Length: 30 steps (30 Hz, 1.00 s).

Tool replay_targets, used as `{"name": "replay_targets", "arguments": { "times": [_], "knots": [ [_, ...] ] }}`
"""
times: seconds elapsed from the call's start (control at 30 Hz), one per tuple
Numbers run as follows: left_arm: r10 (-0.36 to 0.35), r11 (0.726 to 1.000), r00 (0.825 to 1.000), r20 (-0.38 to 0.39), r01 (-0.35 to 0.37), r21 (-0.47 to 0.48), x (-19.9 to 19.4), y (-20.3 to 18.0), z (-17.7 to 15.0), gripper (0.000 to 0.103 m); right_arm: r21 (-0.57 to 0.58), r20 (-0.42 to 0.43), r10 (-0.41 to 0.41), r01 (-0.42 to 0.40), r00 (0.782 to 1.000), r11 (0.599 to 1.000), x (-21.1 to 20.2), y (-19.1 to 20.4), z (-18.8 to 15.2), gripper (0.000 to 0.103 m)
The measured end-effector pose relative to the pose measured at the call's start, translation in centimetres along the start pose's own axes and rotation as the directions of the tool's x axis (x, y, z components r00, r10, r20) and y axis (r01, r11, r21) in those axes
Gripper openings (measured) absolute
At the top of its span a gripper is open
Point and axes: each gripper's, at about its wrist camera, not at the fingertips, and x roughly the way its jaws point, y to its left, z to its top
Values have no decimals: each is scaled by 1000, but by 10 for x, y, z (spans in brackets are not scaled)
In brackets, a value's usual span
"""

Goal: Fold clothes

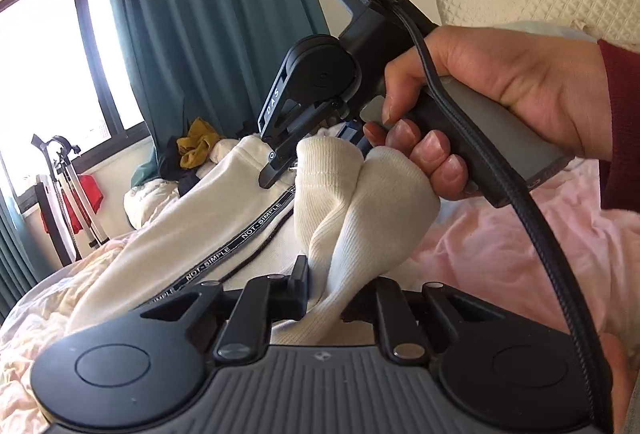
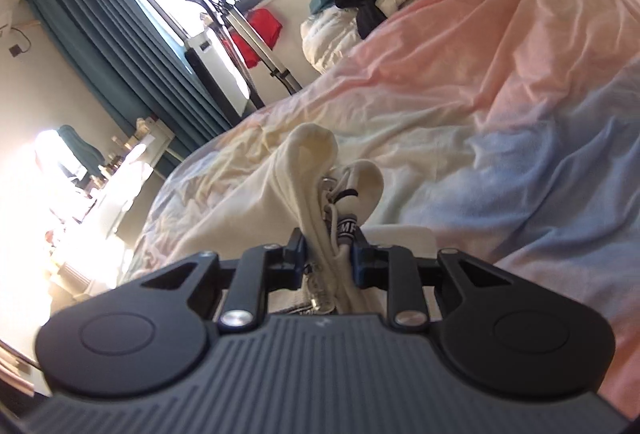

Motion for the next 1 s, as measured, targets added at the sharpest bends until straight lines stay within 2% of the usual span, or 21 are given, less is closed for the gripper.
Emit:
{"name": "replay_targets", "arguments": {
  "times": [0.17, 0.3, 0.4, 0.5, 0.6, 0.67, 0.77, 0.87, 0.9, 0.93, 1.0],
  "knots": [
    [-25, 1000, 999, -23, 26, 10, -8, 2, -12, 19, 14, -55, -27, 28, 998, 1000, 20, -13, -10, 31],
    [-73, 997, 997, -16, 73, -5, -46, 20, -13, 32, -56, 1, -70, 70, 998, 996, -3, 3, -12, 41],
    [-82, 995, 996, -27, 80, -53, -84, 43, -19, 45, -55, 83, -96, 101, 992, 993, -32, 6, -14, 41],
    [-35, 990, 998, -53, 27, -141, -116, 74, -26, 46, -61, 202, -136, 151, 970, 987, -59, 12, -14, 47],
    [56, 972, 994, -94, -76, -224, -140, 106, -37, 48, -59, 247, -78, 96, 966, 994, -74, 22, -13, 54],
    [99, 954, 984, -148, -136, -268, -146, 123, -49, 49, -112, 220, -26, 52, 975, 992, -73, 40, -18, 58],
    [152, 934, 962, -228, -215, -285, -142, 137, -66, 48, -251, 167, -12, 54, 986, 966, -61, 77, -32, 58],
    [185, 920, 930, -317, -277, -276, -136, 145, -78, 47, -351, 100, 44, -6, 994, 936, -48, 108, -49, 58],
    [186, 917, 918, -350, -290, -274, -129, 152, -82, 43, -365, 79, 64, -32, 995, 931, -44, 115, -53, 59],
    [171, 911, 917, -360, -286, -297, -126, 154, -85, 42, -375, 49, 90, -66, 995, 925, -39, 121, -57, 60],
    [110, 900, 927, -357, -246, -360, -123, 158, -91, 35, -408, -14, 126, -121, 992, 905, -27, 136, -68, 60]
  ]
}}
